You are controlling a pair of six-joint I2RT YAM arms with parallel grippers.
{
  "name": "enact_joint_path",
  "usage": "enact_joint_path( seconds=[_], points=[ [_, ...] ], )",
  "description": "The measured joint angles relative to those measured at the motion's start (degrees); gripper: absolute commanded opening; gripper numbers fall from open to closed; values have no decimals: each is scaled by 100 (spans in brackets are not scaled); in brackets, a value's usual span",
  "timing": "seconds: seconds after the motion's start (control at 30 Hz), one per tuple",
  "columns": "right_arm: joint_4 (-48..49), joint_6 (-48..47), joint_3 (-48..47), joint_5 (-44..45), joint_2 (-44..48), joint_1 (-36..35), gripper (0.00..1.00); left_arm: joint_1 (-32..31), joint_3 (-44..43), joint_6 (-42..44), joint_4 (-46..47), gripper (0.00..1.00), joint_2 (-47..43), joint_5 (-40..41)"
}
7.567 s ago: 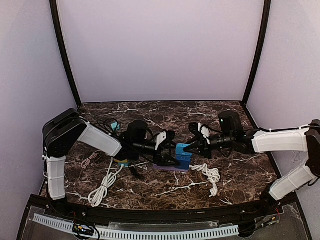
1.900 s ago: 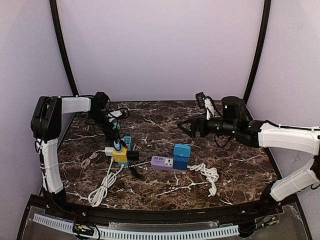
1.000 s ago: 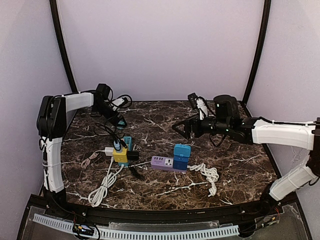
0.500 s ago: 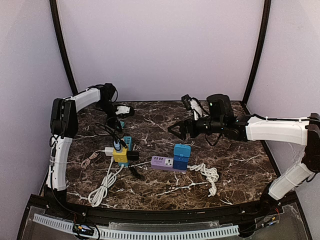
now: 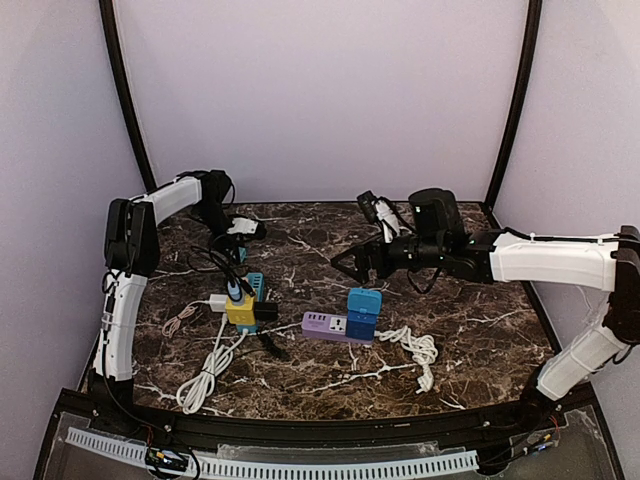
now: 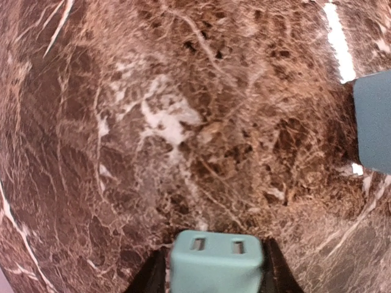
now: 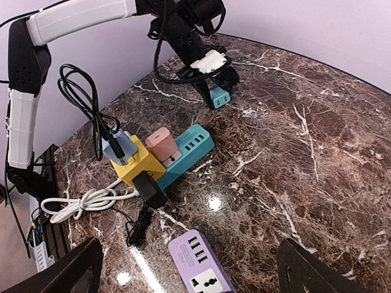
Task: Insert the plug
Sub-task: Pick up the plug from the center of the board.
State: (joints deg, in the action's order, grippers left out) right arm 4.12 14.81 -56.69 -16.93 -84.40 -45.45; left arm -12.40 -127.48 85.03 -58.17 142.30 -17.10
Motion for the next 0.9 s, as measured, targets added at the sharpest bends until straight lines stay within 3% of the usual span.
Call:
enact_joint_path(
  seconds=[0.07,0.13,0.3,0.53,0.73,0.9],
  points=[
    [9,2,0,0,0,0,99,0,0,-7,-57,9,0,-46],
    [15,4,0,0,2,0,99,0,-2,-52,-44,2,0,-125],
    [11,72,15,140,103,-2,99,2,125,-389,151,1,-61,-188],
    [31,188,72,763,743,-4,99,2,551,-1768,1088,1,-601,201],
    [426,199,142,887,1386,37,98,-31,570,-3099,1694,1,-2028,396],
    [839,208,184,684,1832,63,84,-448,573,-3591,1722,1,-3550,490]
  ],
)
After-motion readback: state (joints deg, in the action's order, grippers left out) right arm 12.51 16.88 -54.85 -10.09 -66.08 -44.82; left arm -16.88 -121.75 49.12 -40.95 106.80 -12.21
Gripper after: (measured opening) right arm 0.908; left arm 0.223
